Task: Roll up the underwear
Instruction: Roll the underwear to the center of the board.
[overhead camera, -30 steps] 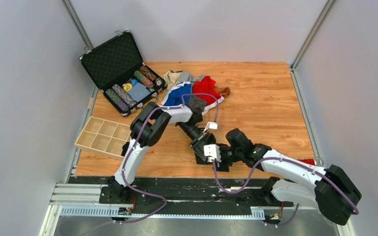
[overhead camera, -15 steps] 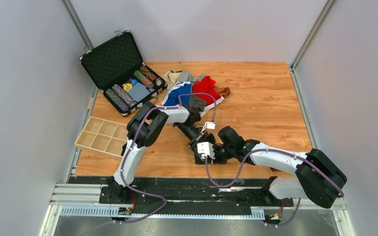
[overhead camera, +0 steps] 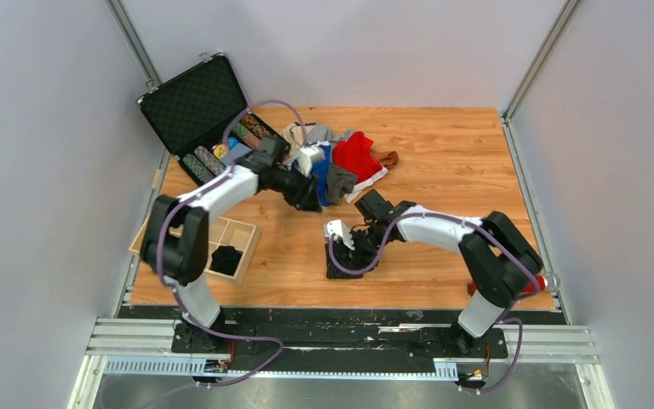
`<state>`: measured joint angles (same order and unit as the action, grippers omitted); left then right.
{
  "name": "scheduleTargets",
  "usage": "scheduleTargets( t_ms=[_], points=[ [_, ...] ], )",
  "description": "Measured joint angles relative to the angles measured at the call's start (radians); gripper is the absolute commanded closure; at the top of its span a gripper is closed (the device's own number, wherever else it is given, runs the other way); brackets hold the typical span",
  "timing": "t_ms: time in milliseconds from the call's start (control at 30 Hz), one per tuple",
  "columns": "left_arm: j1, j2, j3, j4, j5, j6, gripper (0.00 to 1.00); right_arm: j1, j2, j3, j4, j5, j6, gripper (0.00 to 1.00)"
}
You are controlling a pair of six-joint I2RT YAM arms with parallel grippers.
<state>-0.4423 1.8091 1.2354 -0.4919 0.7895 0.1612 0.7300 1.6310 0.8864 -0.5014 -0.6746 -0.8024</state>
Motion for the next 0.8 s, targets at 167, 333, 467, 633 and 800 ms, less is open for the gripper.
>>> scheduleTargets(
  t_ms=[167,333,467,633,800],
  points=[
    [0.082,-0.288,-0.042,0.136,-0.301,-0.075,0.42,-0.068,0.230,0.220,-0.217,-0.159,0.044,1.00],
    [0.035,-0.535,-0.154,0.216,-0.505,-0.037,0.43,-0.140,0.374,0.322,-0.336,-0.291,0.121,1.00],
    [-0.089,-0.676,-0.314,0.264,-0.571,0.140,0.43,-0.180,0.443,0.358,-0.380,-0.356,0.189,1.00],
    [-0.337,-0.772,-0.546,0.278,-0.506,0.465,0.43,-0.213,0.538,0.416,-0.454,-0.419,0.276,1.00],
    [-0.403,-0.674,-0.597,0.280,-0.352,0.689,0.44,-0.229,0.618,0.449,-0.522,-0.477,0.342,1.00]
  ],
)
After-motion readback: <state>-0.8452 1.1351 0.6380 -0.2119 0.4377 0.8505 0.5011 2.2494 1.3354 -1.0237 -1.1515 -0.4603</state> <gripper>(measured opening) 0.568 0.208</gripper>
